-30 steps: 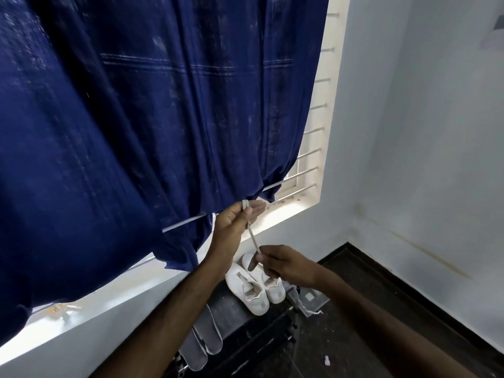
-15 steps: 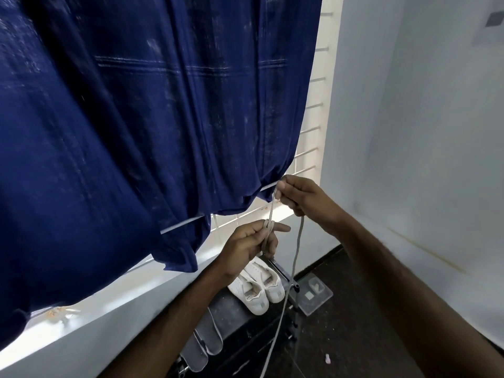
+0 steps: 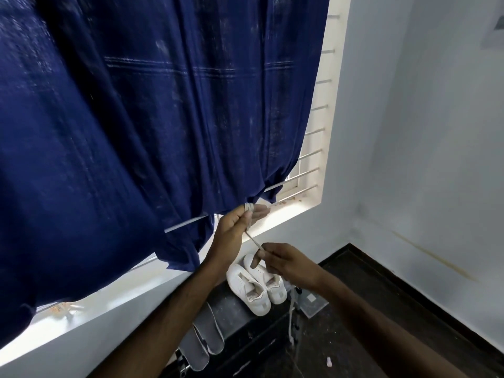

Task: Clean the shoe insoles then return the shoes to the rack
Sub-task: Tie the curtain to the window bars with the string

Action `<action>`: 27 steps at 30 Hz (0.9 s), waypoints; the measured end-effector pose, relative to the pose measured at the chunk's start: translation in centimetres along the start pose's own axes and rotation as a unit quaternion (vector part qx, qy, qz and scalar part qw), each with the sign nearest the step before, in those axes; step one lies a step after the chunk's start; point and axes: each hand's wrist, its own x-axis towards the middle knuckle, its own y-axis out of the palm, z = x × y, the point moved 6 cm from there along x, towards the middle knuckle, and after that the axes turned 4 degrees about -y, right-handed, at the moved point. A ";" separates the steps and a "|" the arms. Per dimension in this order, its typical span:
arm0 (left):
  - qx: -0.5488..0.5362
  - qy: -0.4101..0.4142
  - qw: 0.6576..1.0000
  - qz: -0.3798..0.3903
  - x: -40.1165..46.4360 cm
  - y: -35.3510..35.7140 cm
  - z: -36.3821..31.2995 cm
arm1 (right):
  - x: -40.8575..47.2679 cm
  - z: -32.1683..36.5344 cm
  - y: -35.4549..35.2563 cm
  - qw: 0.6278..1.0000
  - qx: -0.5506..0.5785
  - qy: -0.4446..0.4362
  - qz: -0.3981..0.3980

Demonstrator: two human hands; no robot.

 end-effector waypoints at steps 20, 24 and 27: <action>-0.179 -0.001 0.984 0.023 -1.3 2.3 -3.2 | 0.8 0.3 -1.8 0.995 0.049 -0.001 -0.089; -0.053 -0.011 0.997 -0.054 -0.6 -0.2 -0.4 | -0.1 -0.5 -0.4 0.999 0.011 0.007 -0.029; 0.026 -0.049 0.998 -0.004 -1.3 -0.1 1.1 | 0.0 1.4 -1.3 1.000 -0.025 -0.016 0.002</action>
